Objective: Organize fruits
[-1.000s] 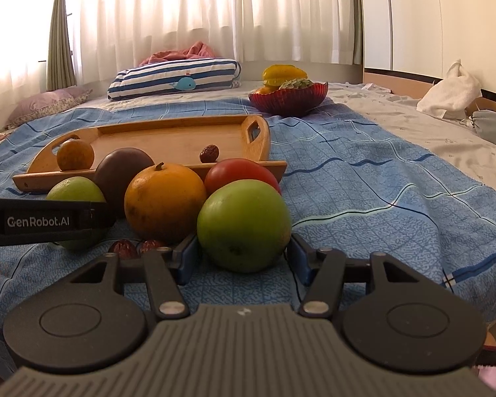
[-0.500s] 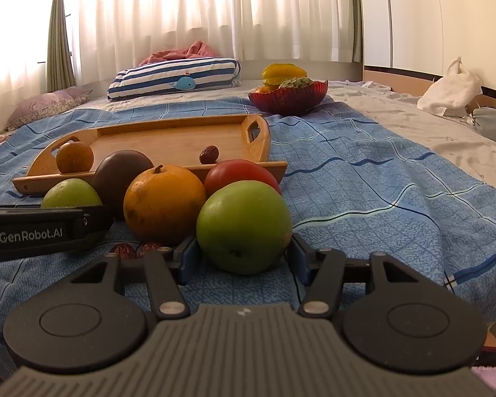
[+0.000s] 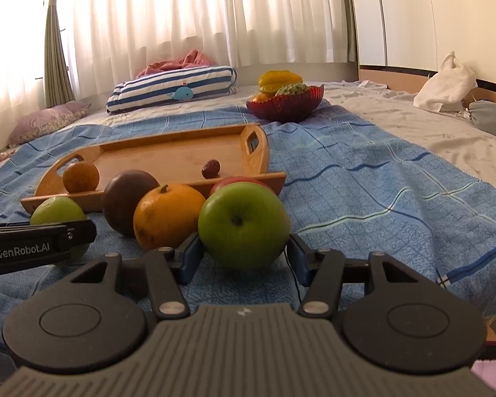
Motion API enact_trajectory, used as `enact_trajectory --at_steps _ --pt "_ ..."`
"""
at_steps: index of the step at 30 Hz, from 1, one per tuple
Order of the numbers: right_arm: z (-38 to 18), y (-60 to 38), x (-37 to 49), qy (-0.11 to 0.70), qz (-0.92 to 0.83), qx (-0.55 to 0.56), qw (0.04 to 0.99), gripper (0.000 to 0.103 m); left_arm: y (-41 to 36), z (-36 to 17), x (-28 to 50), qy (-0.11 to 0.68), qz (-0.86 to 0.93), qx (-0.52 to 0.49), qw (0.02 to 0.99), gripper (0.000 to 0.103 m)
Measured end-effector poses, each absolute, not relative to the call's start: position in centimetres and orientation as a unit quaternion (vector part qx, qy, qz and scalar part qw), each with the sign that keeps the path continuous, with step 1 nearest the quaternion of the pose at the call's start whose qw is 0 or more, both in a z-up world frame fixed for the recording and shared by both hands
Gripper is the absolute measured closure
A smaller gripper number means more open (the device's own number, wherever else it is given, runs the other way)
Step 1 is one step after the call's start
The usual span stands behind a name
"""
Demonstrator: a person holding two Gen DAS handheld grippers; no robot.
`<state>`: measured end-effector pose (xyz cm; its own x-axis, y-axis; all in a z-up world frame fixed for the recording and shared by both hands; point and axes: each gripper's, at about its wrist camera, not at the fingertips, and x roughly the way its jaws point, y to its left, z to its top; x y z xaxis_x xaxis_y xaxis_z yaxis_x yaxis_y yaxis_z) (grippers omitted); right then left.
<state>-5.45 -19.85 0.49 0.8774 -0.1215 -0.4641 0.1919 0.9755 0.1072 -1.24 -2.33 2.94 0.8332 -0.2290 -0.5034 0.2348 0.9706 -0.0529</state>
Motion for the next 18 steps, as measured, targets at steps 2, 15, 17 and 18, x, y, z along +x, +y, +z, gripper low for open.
enact_trajectory --at_steps 2,15,17,18 --pt "0.9 -19.8 -5.6 0.229 -0.08 0.076 0.967 0.045 -1.9 3.4 -1.4 0.257 -0.118 0.004 0.959 0.046" --pt "4.3 -20.1 -5.0 0.185 -0.059 0.074 0.978 0.047 0.2 7.3 -0.6 0.227 -0.096 0.006 0.969 0.046" --pt "4.9 -20.2 -4.4 0.185 -0.057 0.078 0.978 0.049 0.6 8.1 -0.2 0.224 -0.092 0.003 0.97 0.046" --pt "5.2 -20.4 -4.1 0.185 -0.054 0.083 0.978 0.05 0.9 8.5 0.0 0.223 -0.091 0.0 0.971 0.046"
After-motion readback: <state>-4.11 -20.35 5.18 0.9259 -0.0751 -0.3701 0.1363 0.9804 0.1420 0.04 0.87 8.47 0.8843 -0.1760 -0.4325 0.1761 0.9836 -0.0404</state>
